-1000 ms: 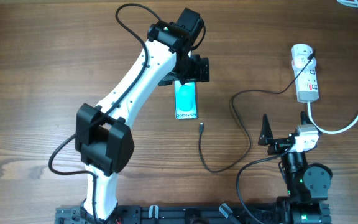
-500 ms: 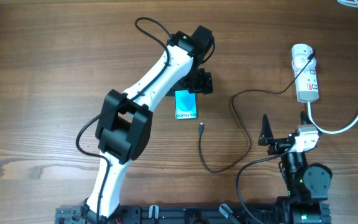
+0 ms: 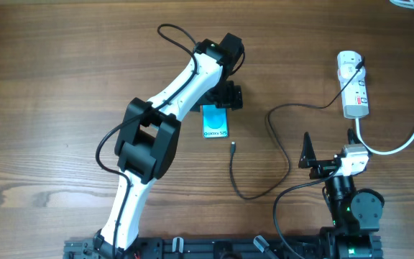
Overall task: Plug charger to phone and switch on socket
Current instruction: 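Lower the left gripper and close it on the phone's top edge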
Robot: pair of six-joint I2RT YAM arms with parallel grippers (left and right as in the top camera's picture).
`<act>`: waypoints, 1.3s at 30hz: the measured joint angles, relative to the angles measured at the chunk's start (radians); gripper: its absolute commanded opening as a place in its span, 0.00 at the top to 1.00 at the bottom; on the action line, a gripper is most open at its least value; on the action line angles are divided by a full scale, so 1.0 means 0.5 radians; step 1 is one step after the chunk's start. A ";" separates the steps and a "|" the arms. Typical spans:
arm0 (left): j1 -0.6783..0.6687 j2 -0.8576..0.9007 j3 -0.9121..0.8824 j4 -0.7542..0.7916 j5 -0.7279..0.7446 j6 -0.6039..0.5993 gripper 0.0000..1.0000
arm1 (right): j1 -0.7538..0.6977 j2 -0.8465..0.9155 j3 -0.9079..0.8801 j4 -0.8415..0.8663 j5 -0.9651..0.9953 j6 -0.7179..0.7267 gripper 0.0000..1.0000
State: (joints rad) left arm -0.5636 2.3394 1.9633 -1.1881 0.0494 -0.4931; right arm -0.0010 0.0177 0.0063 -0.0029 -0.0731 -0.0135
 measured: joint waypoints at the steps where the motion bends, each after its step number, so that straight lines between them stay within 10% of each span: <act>1: 0.000 0.000 -0.015 0.016 0.001 0.023 0.00 | 0.000 0.000 0.000 0.000 0.000 0.000 0.00; 39: 0.000 -0.046 -0.280 0.234 -0.017 -0.012 0.01 | 0.000 0.000 0.000 0.000 0.000 -0.001 0.00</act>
State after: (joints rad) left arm -0.5636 2.3165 1.8233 -1.0710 0.0410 -0.4992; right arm -0.0010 0.0177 0.0063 -0.0029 -0.0731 -0.0139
